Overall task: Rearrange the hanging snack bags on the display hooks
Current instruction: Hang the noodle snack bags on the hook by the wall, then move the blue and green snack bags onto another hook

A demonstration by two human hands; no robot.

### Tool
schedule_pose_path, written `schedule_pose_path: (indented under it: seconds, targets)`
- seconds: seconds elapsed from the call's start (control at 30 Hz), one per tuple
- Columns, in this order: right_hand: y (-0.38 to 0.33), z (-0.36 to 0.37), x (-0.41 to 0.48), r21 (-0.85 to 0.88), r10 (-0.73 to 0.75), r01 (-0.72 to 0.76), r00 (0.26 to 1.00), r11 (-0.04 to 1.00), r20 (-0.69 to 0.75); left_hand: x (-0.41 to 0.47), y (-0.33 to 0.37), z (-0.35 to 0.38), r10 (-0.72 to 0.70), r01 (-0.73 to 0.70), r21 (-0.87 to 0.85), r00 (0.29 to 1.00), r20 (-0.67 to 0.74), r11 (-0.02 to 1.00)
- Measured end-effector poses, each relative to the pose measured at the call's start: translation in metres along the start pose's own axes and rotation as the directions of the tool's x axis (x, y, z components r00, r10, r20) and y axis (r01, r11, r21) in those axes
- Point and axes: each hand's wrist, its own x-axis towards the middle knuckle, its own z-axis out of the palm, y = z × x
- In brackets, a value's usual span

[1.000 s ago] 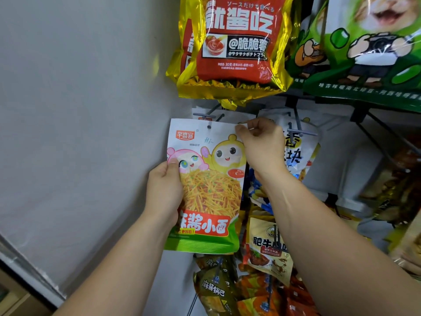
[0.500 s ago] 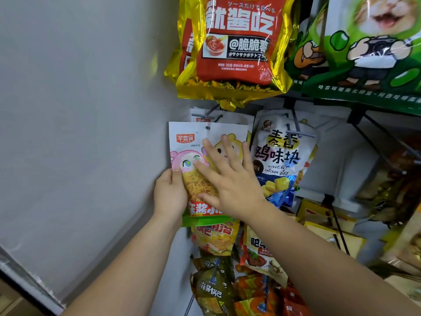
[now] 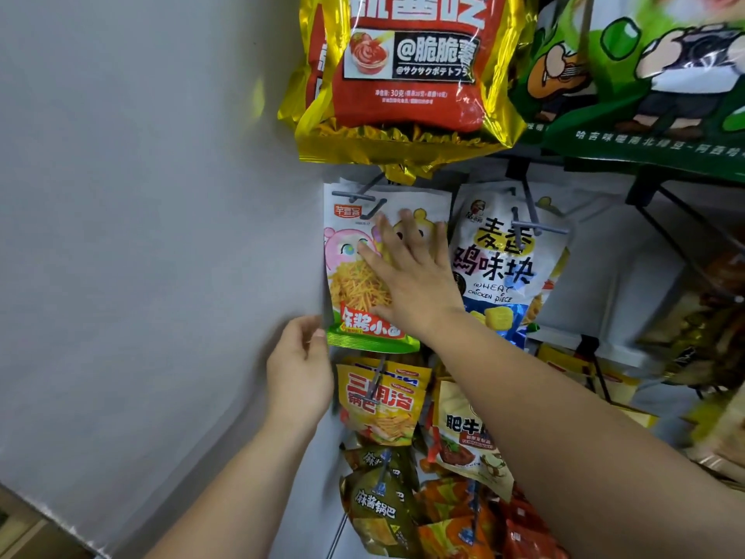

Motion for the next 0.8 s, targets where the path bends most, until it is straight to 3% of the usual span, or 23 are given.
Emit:
schedule_pose_path:
  seconds: [0.2, 0.33, 0.43, 0.53, 0.63, 0.8]
  targets:
    - [0.012, -0.002, -0.036, 0.260, 0.040, -0.008, 0.992, 0.966, -0.120, -0.012, 0.019, 0.013, 0.103, -0.104, 0.014, 0.994, 0.048, 0.994]
    - [0.026, -0.005, -0.091, 0.472, 0.191, -0.040, 0.941, 0.881, -0.278, -0.023, 0.033, 0.039, 0.158, -0.159, 0.001, 0.978, 0.135, 0.987]
    - [0.047, -0.007, -0.129, 0.557, 0.403, -0.169, 0.854, 0.813, -0.329, -0.030, 0.043, 0.064, 0.219, -0.225, 0.007, 0.952, 0.214, 0.974]
    - [0.074, -0.014, -0.146, 0.723, 0.699, -0.411, 0.702, 0.555, -0.138, -0.032, 0.051, 0.088, 0.229, -0.255, 0.046, 0.924, 0.306, 0.966]
    - [0.103, -0.011, -0.141, 0.827, 0.786, -0.500, 0.606, 0.258, 0.121, -0.030, 0.063, 0.110, 0.231, -0.300, 0.118, 0.887, 0.401, 0.947]
    - [0.128, -0.010, -0.117, 0.868, 0.695, -0.484, 0.662, 0.111, 0.281, -0.036, 0.079, 0.143, 0.220, -0.378, 0.275, 0.856, 0.468, 0.884]
